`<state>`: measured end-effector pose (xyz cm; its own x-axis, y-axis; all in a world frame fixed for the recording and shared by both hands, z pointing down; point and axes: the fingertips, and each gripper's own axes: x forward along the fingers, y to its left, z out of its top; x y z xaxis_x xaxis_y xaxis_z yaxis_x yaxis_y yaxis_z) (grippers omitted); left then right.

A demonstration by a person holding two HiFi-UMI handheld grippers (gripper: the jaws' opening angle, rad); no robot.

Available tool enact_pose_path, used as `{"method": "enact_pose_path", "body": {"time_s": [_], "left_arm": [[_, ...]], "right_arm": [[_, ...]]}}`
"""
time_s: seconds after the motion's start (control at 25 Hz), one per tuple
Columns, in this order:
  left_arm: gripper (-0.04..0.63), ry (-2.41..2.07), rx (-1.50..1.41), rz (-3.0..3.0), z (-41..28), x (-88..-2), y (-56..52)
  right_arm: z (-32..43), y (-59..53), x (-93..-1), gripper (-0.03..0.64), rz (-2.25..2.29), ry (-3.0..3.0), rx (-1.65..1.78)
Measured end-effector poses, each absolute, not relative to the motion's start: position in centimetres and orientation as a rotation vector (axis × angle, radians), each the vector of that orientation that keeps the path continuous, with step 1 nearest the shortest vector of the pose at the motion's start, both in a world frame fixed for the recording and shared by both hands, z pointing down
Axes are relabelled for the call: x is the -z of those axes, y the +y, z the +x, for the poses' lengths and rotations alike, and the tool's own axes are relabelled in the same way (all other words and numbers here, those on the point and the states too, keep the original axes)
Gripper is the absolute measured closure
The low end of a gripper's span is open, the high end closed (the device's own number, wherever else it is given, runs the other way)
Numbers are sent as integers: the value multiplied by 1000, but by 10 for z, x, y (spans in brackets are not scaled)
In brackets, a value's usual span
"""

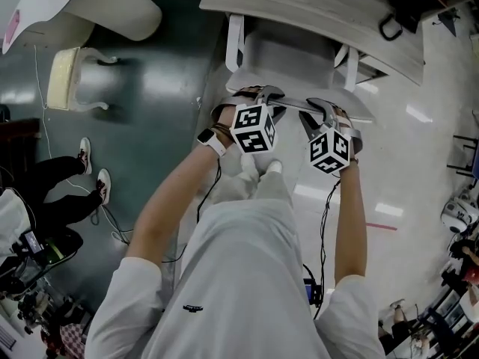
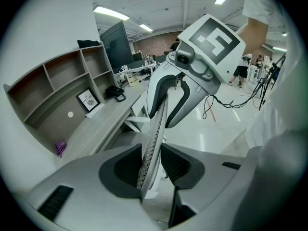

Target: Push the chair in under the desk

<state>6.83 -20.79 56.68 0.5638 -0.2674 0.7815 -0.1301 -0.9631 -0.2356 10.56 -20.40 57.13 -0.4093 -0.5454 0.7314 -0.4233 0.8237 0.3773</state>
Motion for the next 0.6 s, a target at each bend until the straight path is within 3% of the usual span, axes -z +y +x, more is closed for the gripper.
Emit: {"method": "enact_pose_path", "body": {"time_s": [0.6], "left_arm": [[463,334,1343,-2608,71,-562,-291]], "right_arm": [[107,-285,-566,472,764,-2046,230]]}}
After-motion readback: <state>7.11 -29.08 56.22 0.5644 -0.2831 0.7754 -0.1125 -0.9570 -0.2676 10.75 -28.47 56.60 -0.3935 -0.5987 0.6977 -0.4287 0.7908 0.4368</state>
